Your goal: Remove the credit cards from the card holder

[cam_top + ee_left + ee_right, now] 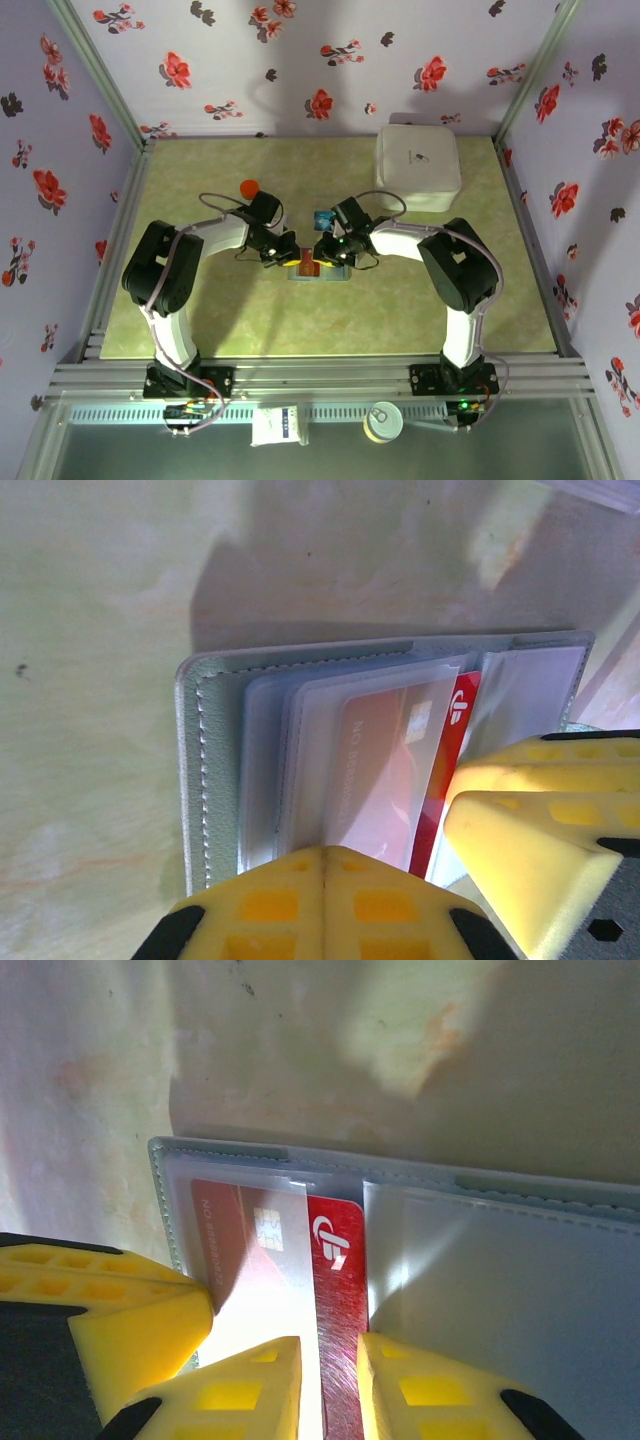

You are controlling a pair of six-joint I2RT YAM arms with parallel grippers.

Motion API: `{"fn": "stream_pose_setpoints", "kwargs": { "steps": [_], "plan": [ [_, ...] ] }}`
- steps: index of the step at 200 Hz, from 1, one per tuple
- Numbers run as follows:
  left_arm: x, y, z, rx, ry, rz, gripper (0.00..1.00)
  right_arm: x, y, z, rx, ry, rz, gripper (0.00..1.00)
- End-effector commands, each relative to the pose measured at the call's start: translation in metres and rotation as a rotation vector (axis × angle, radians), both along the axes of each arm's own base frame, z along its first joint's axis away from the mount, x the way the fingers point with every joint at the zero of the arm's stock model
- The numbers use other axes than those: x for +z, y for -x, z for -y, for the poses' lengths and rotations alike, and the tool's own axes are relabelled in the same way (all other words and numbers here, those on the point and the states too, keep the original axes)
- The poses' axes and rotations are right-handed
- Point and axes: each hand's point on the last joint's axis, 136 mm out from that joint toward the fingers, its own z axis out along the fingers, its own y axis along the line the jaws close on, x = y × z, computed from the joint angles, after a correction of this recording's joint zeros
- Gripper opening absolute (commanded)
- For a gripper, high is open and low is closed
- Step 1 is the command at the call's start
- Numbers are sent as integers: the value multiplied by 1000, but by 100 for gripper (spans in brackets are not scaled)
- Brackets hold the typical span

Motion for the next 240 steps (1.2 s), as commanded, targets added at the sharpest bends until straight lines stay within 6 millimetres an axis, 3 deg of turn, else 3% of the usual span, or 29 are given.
{"fn": "stream_pose_setpoints", "kwargs": {
  "steps": [1, 62, 122, 191, 240],
  "plan": [
    [-8, 8, -6, -13, -31, -19, 0, -8, 4, 7, -23, 13, -37, 22],
    [-14, 10, -8, -11, -38, -33, 0, 3, 2, 8, -26, 2, -2, 23],
    [-15, 11, -8, -9, -41, -39, 0, -2, 4, 11, -33, 5, -13, 24],
    [-14, 11, -8, -8, -39, -41, 0, 12, 0, 4, -22, -49, 23, 26],
    [-15, 11, -8, -9, -41, -43, 0, 2, 3, 12, -31, -7, 10, 26]
  ]
}}
